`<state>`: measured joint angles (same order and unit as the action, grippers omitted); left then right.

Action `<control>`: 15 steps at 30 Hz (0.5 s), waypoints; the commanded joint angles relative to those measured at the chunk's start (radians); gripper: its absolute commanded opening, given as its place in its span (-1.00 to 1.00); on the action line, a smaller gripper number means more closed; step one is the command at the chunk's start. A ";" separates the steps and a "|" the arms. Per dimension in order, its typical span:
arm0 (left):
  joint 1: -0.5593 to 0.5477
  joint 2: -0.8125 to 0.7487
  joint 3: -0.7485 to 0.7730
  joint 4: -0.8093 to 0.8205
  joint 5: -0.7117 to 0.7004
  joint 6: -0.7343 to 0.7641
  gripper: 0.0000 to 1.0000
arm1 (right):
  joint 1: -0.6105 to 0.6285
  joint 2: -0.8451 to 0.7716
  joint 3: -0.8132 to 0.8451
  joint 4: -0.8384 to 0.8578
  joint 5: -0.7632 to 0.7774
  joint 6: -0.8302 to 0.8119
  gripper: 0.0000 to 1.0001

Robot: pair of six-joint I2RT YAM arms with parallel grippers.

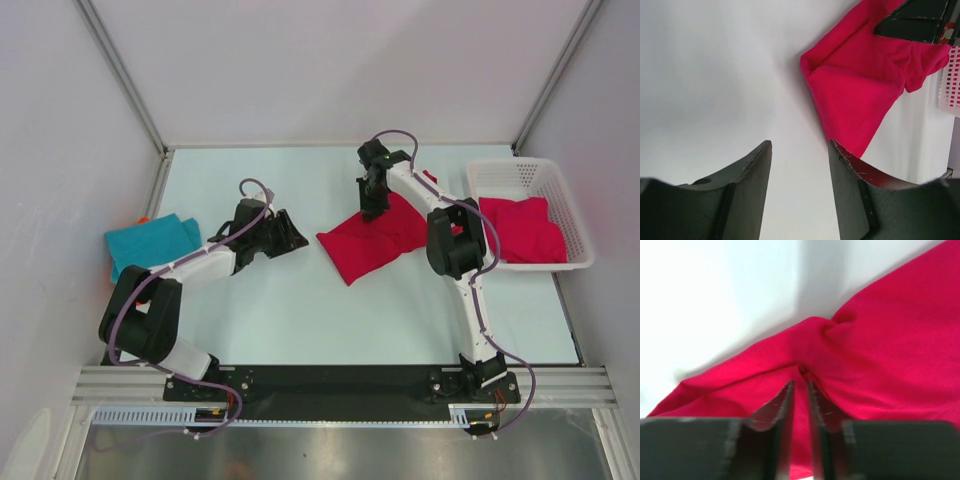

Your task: Fold and stack the t-shirts

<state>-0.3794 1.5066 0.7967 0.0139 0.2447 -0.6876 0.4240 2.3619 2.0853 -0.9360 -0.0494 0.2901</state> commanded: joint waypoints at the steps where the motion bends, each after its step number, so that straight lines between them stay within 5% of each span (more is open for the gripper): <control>1: 0.013 -0.045 -0.008 0.023 0.018 0.026 0.09 | 0.002 0.002 -0.007 0.014 -0.038 0.004 -0.67; 15: 0.020 -0.052 -0.024 0.032 0.024 0.025 0.09 | 0.001 -0.003 -0.018 0.017 -0.020 0.012 -0.28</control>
<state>-0.3683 1.4914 0.7807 0.0185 0.2489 -0.6872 0.4244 2.3623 2.0678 -0.9257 -0.0715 0.3031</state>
